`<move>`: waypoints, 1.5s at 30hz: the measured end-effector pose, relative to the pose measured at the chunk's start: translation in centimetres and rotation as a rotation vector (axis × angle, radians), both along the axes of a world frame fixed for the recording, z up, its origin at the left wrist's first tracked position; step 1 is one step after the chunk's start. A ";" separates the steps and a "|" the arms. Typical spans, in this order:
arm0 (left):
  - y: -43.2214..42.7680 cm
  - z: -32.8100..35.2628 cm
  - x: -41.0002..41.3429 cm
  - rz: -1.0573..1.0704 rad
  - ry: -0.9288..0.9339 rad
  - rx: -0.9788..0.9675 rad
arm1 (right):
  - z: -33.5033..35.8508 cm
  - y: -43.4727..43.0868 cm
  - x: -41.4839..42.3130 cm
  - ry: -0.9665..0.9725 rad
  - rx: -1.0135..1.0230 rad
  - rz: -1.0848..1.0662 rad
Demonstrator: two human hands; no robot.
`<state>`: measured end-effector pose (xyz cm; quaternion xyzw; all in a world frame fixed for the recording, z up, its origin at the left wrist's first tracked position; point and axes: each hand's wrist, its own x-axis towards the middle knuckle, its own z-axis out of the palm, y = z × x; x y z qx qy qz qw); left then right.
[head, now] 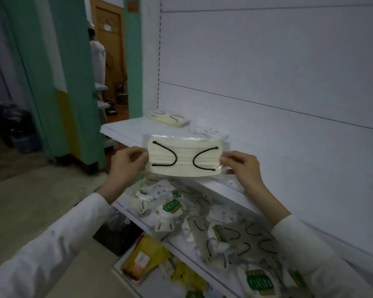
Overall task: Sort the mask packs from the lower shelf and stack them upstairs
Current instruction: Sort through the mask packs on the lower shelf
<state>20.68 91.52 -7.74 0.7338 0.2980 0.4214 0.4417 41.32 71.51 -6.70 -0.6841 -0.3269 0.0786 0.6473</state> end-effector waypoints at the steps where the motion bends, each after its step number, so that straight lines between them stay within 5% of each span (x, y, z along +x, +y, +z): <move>1: 1.6 0.1 -0.9 0.002 -0.006 0.001 | 0.0 1.9 -0.8 0.011 0.006 0.001; 16: 26.6 -0.6 -5.4 0.059 0.005 -0.003 | 0.3 26.7 -5.6 0.010 -0.040 0.030; 24: 35.7 1.5 5.6 -0.154 -0.068 -0.023 | 1.4 32.5 1.5 -0.006 -0.062 -0.122; 35: 42.4 5.1 25.0 -0.401 -0.063 -0.139 | 3.8 36.3 12.9 0.068 -0.059 -0.623; 45: 46.1 1.5 32.7 -0.418 0.175 -0.043 | 1.1 40.4 18.6 0.085 -0.340 -0.765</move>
